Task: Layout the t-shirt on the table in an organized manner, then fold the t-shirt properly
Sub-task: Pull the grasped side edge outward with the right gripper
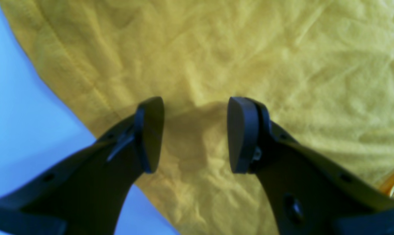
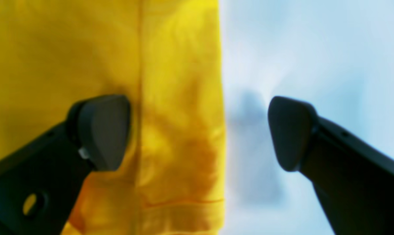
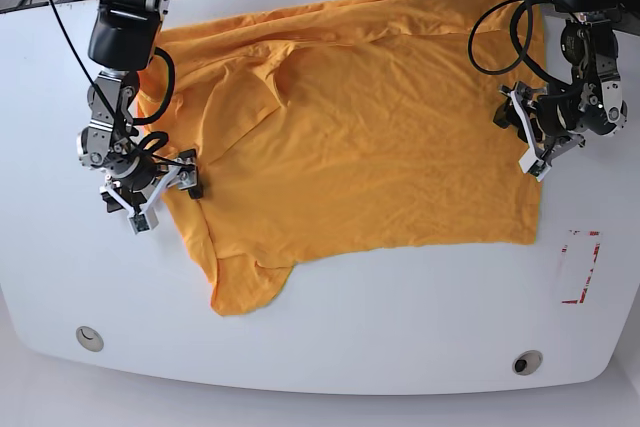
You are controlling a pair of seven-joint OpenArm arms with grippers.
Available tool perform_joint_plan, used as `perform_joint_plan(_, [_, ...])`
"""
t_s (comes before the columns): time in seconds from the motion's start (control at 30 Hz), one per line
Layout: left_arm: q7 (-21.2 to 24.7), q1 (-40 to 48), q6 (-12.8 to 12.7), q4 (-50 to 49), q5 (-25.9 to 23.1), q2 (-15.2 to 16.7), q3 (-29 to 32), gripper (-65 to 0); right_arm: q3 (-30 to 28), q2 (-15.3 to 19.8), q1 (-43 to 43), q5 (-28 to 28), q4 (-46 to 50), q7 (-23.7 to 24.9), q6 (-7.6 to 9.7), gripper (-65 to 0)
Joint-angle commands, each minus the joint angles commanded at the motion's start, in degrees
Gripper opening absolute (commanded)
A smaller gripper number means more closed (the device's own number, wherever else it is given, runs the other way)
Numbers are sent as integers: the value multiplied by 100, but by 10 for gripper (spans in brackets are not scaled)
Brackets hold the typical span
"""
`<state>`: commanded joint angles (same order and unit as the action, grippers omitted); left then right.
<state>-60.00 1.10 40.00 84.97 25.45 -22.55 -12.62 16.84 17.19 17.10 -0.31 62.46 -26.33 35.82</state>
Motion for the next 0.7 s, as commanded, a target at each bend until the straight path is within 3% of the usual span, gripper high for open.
perform_joint_plan(0.7, [0,-26,0,0,-9,0,0,-354,0,484,413,-26,-18,0,0,0])
